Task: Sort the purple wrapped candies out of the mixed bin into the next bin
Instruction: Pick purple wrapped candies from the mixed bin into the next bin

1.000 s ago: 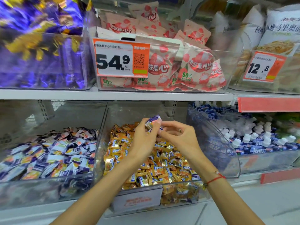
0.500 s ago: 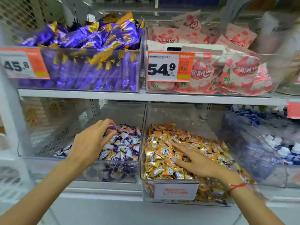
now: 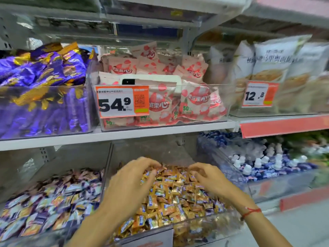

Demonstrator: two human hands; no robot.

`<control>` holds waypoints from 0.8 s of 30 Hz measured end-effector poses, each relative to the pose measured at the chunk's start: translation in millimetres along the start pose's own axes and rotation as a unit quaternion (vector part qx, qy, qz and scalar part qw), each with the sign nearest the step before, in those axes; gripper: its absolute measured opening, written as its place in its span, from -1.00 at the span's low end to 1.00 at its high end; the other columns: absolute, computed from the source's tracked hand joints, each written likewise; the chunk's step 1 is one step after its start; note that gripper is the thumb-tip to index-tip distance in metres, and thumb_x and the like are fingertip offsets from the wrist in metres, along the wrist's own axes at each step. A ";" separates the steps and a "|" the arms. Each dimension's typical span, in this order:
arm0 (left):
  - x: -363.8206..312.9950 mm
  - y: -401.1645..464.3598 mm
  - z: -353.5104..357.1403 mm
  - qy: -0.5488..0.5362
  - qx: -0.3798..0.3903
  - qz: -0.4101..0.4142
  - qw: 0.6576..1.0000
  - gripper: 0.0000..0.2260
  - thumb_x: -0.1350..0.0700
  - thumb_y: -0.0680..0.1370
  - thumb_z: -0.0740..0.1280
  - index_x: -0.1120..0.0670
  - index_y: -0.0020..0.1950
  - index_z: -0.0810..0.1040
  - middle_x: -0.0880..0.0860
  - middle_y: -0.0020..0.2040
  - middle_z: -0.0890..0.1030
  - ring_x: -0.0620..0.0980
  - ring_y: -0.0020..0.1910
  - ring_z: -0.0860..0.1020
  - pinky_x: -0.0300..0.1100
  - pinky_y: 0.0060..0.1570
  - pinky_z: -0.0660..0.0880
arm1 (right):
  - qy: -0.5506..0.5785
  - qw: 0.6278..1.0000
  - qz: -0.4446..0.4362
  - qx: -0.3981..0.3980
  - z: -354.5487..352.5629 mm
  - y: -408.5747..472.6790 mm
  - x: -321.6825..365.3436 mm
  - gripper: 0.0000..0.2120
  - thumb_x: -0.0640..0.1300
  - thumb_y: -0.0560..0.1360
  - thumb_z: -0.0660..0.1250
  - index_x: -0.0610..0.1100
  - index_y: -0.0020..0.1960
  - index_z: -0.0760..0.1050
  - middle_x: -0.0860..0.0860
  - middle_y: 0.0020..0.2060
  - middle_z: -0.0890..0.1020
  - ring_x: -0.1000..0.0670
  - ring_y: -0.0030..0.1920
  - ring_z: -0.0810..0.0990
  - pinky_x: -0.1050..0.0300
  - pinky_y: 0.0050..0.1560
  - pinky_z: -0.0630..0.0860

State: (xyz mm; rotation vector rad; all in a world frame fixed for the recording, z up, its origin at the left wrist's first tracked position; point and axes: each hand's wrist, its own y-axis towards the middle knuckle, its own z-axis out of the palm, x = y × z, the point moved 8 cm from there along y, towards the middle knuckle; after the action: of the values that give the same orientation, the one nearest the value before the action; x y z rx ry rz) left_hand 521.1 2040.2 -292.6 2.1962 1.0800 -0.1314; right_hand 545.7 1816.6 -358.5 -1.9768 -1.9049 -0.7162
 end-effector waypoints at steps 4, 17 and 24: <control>-24.6 20.7 123.1 -0.025 0.326 0.058 0.943 -0.62 0.02 0.66 0.13 -0.14 0.49 0.26 -0.13 0.50 0.26 -0.11 0.49 0.17 -0.14 0.47 0.08 | -0.084 0.995 0.060 0.007 -9.0 -2.7 -28.2 -0.70 -0.23 0.58 0.19 -0.07 0.28 0.50 -0.08 0.13 0.63 -0.07 0.12 0.58 0.09 0.03 0.49; 42.3 55.9 111.8 0.267 0.207 -0.011 0.941 -0.63 -0.13 0.66 0.04 -0.18 0.46 0.31 -0.08 0.50 0.27 0.03 0.49 0.17 -0.02 0.44 0.08 | 0.112 0.970 0.106 0.189 37.5 51.4 -19.8 -0.57 -0.40 0.57 0.14 -0.20 0.42 0.37 -0.08 0.37 0.44 -0.06 0.25 0.53 0.08 0.24 0.52; 13.4 30.3 159.0 0.147 0.359 0.075 0.919 -0.61 -0.11 0.67 0.03 -0.17 0.51 0.23 -0.10 0.56 0.16 -0.06 0.54 0.05 -0.07 0.49 -0.02 | -0.113 0.987 0.032 0.108 9.4 40.3 -19.1 -0.73 -0.33 0.52 0.26 -0.11 0.10 0.64 -0.05 0.12 0.65 -0.04 0.13 0.61 0.12 0.17 0.53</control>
State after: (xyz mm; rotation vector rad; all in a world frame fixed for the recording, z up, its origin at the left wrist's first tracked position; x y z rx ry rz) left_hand 583.1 1938.7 -403.2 3.0313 1.1332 -0.1504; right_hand 587.1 1802.6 -371.8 -2.0406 -1.9373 -0.2638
